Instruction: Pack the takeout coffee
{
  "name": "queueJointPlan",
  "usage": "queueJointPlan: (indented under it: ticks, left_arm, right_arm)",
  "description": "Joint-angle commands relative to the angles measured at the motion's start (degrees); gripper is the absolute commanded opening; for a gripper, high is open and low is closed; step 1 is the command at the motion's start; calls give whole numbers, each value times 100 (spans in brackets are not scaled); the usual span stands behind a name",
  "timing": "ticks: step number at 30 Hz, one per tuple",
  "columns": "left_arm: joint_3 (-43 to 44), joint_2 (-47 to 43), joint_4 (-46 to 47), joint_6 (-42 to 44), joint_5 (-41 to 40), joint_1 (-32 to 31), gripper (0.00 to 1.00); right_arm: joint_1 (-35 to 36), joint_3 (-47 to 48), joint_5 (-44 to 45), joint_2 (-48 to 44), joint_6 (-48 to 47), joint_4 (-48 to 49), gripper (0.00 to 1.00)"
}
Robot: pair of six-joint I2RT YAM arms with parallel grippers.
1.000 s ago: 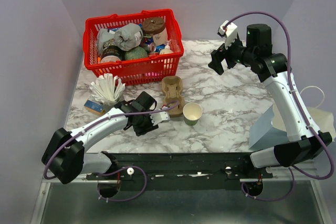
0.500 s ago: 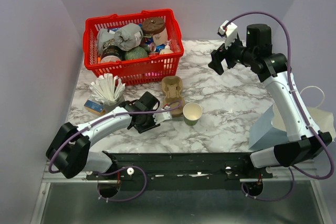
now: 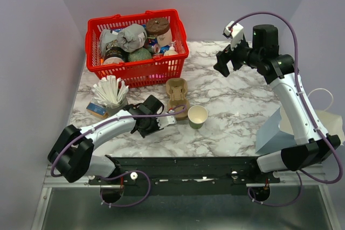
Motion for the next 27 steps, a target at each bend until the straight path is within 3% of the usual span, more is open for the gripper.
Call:
queueJointPlan:
  ticks: [1, 17, 27]
  left_arm:
    - [-68, 50, 128, 52, -115, -22, 26]
    - [-112, 200, 207, 96, -123, -31, 19]
    - [-104, 165, 111, 122, -53, -31, 0]
  right_arm:
    - [32, 121, -63, 101, 52, 57, 99]
    - [23, 130, -63, 128, 61, 40, 99]
    - [32, 122, -72, 128, 70, 40, 99]
